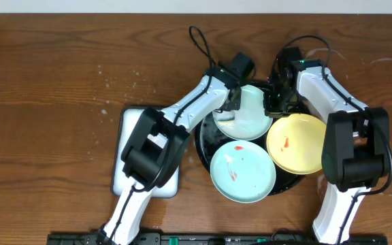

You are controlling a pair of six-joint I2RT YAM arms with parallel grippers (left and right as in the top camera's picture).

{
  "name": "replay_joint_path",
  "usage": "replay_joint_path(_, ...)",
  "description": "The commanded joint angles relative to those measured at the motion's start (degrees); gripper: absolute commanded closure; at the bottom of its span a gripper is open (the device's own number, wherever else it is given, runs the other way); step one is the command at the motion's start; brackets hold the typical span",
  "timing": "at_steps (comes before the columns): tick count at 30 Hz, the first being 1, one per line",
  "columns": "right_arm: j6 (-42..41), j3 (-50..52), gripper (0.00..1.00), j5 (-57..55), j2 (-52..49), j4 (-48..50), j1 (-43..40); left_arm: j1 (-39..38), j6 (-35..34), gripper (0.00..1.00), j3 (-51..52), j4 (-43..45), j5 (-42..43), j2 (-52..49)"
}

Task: Clean dirty plates on tray and stack at the side
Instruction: 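Scrub the green plate surface with the sponge in the left gripper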

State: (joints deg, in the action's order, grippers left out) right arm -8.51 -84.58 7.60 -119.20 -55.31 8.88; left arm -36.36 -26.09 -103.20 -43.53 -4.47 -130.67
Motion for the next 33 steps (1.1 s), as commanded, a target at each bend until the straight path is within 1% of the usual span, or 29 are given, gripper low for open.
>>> replay_joint_path(1, 1.92, 0.22, 0.99, -3.06, 1.16, -0.94, -0.04, 1.22, 0.22, 0.93, -3.78, -3.45, -7.91, 0.74)
replay_joint_path(5, 1.92, 0.22, 0.99, -3.06, 1.16, -1.11, -0.04, 1.90, -2.91, 0.92, -4.20, -6.58, -4.39, 5.57)
replay_joint_path(7, 1.92, 0.22, 0.99, -3.06, 1.16, -1.11, -0.04, 2.54, -2.97, 0.92, -4.20, -8.92, -1.51, 8.04)
replay_joint_path(11, 1.92, 0.22, 0.99, -3.06, 1.16, -0.92, -0.04, 4.33, -2.93, 0.93, -4.20, -16.72, 2.80, 13.20)
replay_joint_path(12, 1.95, 0.22, 0.99, -3.06, 1.16, -0.63, -0.04, 5.40, -2.84, 0.92, -4.17, -21.88, 2.71, 15.74)
replay_joint_path(13, 1.92, 0.22, 0.99, -3.06, 1.16, -0.35, -0.04, 6.23, -2.62, 0.93, -4.17, -25.07, 2.36, 17.09)
replay_joint_path(16, 1.95, 0.17, 0.99, -3.06, 1.25, 1.68, -0.04, 8.83, -0.20, 0.93, -4.13, -32.39, 0.35, 19.98)
replay_joint_path(19, 1.95, -0.57, 0.99, -3.08, 2.47, 2.36, -0.04, 11.67, -0.02, 0.93, -3.43, -37.31, -2.80, 21.16)
replay_joint_path(21, 1.86, -0.83, 0.99, -4.00, 4.61, 2.36, 0.11, 13.79, 0.17, 0.92, -2.32, -38.97, -2.40, 21.22)
replay_joint_path(23, 1.73, -0.83, 0.99, -5.46, 6.91, 2.10, 0.35, 15.06, 1.11, 0.93, -0.87, -37.94, 0.50, 21.22)
replay_joint_path(26, 2.38, -0.83, 0.99, -6.23, 8.87, 1.90, 0.74, 15.10, 8.68, 0.93, -0.13, -32.65, 10.67, 21.22)
replay_joint_path(28, 5.09, -0.81, 0.99, -6.25, 8.94, 1.86, 1.07, 13.92, 12.28, 0.93, 0.09, -27.52, 17.05, 21.16)
replay_joint_path(29, 6.34, -0.72, 0.99, -6.23, 8.68, 1.75, 1.27, 12.81, 12.92, 0.93, 0.46, -24.11, 18.73, 21.16)
replay_joint_path(31, 8.33, -0.48, 0.99, -6.08, 8.09, 1.42, 1.62, 10.43, 12.94, 0.93, 1.40, -18.47, 18.99, 20.98)
replay_joint_path(33, 8.66, -0.28, 0.99, -6.08, 7.21, 0.72, 1.97, 8.35, 12.79, 0.93, 2.40, -14.29, 18.97, 20.52)
